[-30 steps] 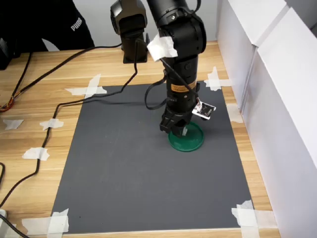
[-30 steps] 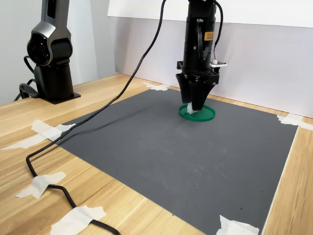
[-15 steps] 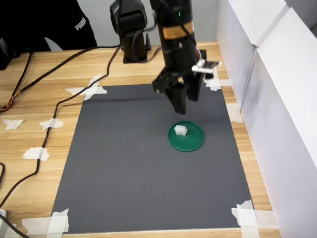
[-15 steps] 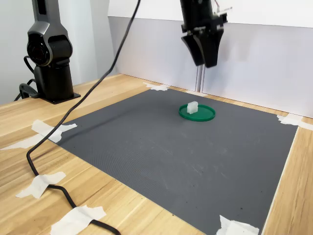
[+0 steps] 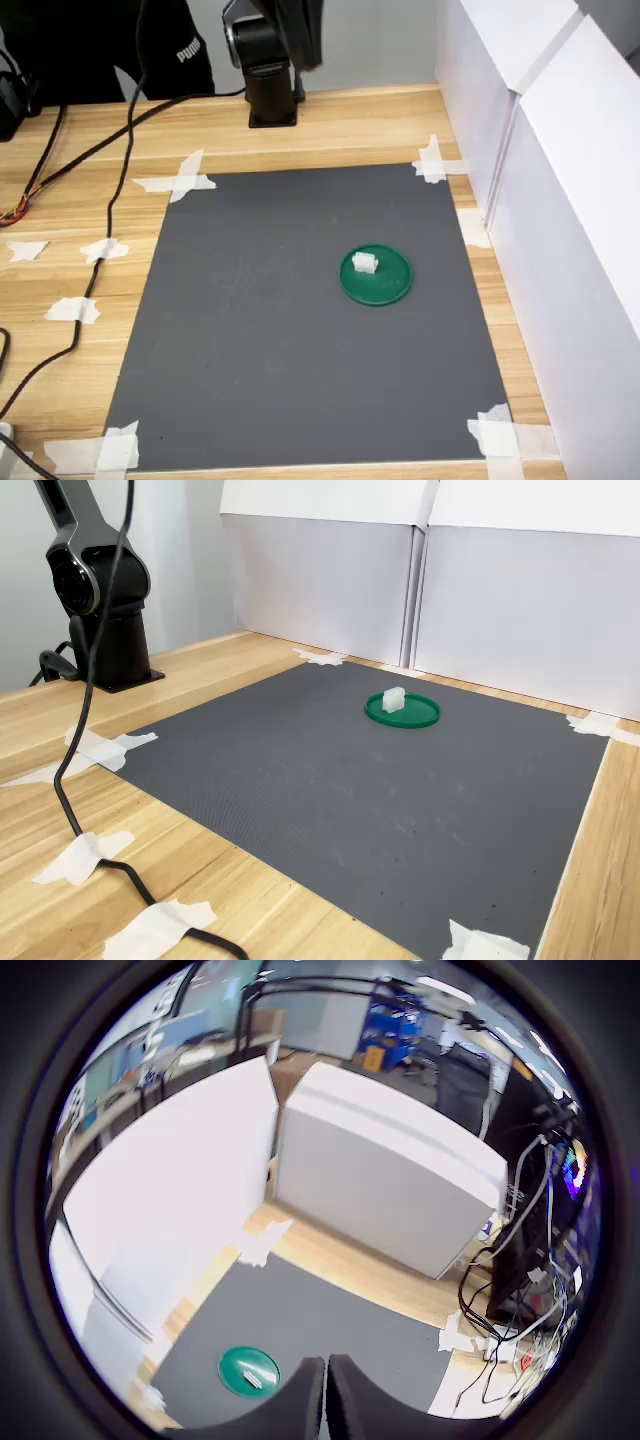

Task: Grasp a white terminal and put it on the green lid.

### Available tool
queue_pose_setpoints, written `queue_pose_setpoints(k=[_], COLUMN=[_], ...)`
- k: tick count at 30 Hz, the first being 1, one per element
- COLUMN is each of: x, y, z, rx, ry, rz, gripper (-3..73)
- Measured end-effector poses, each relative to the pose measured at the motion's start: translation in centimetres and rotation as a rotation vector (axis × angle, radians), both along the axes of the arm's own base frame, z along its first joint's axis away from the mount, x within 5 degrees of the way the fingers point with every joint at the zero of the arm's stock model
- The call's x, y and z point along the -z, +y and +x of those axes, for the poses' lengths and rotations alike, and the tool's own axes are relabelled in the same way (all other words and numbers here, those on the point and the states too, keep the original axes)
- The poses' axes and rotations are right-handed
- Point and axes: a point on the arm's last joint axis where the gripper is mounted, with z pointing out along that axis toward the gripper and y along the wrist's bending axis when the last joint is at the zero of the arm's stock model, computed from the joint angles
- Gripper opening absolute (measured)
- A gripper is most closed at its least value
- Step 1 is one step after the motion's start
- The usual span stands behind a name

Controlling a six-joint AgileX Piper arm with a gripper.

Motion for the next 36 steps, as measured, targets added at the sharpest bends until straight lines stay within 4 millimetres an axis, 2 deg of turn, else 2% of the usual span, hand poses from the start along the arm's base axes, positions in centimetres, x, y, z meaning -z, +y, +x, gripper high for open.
queue_pose_setpoints(k=[7, 12, 16, 23, 26, 30, 36], x=[-2.9, -3.3, -0.7, 7.9, 10.3, 11.5, 12.3], y=[-1.7, -3.5, -4.7, -4.8, -4.6, -4.6, -4.7], z=[-4.1, -5.9, -7.2, -8.5, -9.6, -11.5, -14.1], rx=[0.094, 0.182, 0.254, 0.285, 0.287, 0.283, 0.278], ry=[-0.114, -0.185, -0.249, -0.121, -0.075, -0.103, -0.246], rz=[0.143, 0.163, 0.167, 0.208, 0.236, 0.258, 0.287], gripper=[-1.6, -1.6, -1.6, -1.6, -1.6, -1.6, -1.6])
